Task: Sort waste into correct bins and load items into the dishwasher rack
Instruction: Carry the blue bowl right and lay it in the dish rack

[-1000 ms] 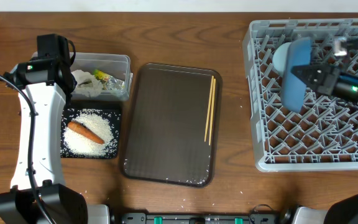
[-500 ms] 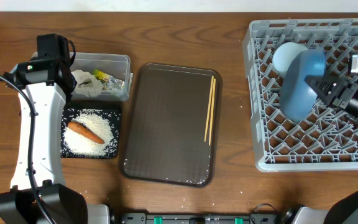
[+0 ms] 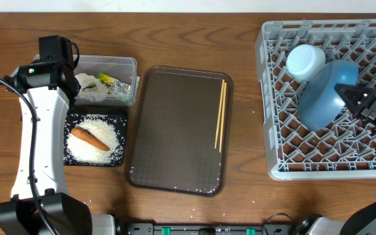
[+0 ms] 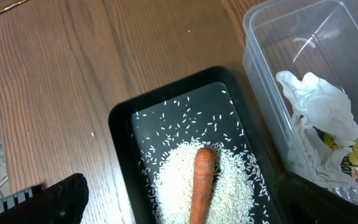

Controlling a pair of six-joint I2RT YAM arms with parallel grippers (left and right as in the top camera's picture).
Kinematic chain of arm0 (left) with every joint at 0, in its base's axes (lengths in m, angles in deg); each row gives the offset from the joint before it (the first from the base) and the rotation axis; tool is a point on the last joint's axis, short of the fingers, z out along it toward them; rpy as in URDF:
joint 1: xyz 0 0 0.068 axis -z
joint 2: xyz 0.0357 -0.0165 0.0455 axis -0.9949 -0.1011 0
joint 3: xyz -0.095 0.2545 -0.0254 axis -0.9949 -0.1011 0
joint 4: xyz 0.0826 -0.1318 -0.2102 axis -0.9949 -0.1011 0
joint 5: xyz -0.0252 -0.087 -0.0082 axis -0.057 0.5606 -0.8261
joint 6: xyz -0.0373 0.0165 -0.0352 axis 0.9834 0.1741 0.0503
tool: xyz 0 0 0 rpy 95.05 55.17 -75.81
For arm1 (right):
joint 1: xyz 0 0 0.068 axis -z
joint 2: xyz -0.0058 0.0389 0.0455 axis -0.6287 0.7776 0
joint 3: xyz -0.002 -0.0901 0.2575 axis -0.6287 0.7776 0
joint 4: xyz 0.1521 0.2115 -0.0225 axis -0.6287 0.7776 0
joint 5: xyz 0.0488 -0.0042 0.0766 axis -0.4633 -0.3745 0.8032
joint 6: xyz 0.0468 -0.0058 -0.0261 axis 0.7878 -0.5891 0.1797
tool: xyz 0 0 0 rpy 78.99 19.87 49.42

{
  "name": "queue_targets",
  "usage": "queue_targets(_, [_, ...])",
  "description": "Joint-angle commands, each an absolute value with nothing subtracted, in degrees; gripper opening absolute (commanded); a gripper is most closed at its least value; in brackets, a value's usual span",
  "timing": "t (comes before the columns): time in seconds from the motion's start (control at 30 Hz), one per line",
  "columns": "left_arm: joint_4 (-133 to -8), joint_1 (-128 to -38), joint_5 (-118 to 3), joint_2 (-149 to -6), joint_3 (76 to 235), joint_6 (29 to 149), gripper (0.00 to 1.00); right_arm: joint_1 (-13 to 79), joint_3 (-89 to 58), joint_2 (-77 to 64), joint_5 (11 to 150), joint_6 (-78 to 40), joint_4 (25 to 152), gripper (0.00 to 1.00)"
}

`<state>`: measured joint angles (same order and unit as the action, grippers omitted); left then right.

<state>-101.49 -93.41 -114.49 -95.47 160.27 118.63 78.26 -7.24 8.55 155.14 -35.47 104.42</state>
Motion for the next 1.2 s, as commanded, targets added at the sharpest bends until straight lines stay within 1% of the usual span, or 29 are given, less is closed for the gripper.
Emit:
queue_targets(0.0, [-101.64,-93.45,-115.78,-95.64,160.32,119.13,0.98,80.67,-6.54,8.60,148.89,-34.64,104.03,0.09])
queue_targets(0.13, [-101.64,-93.45,-115.78,-95.64,160.32,119.13,0.98,81.59,-6.65,8.46,147.01,-31.95,104.07,0.18])
queue_targets(0.33, [-101.64,-93.45,-115.78,-95.64,160.32,119.13,0.98,81.70,-8.29,7.07,135.51,-28.02,104.44,0.20])
queue_targets(0.37, [-101.64,-93.45,-115.78,-95.64,160.32,119.13,0.98,81.67,-8.53,6.43,134.60,-27.60,104.55,0.21])
queue_targets(0.4, [-101.64,-93.45,-115.75,-95.64,160.32,119.13,0.98,81.67,-8.69,5.64,134.01,-26.97,104.66,0.25])
queue_targets(0.47, [-101.64,-93.45,-115.78,-95.64,160.32,119.13,0.98,81.67,-8.93,3.79,132.50,-25.06,104.62,0.46])
queue_targets(0.6, [-101.64,-93.45,-115.75,-95.64,160.32,119.13,0.98,81.63,-9.19,-0.39,129.44,-21.72,104.55,0.95])
queue_targets(0.63, [-101.64,-93.45,-115.78,-95.64,160.32,119.13,0.98,81.63,-9.19,-1.61,128.85,-21.20,104.53,0.99])
queue_targets(0.9, [-101.64,-93.45,-115.78,-95.64,160.32,119.13,0.98,81.63,-9.47,-11.21,127.21,-17.22,103.35,0.99])
queue_targets(1.17, [-101.64,-93.45,-115.78,-95.64,160.32,119.13,0.98,81.63,-12.49,-17.24,122.73,-14.62,104.11,0.99])
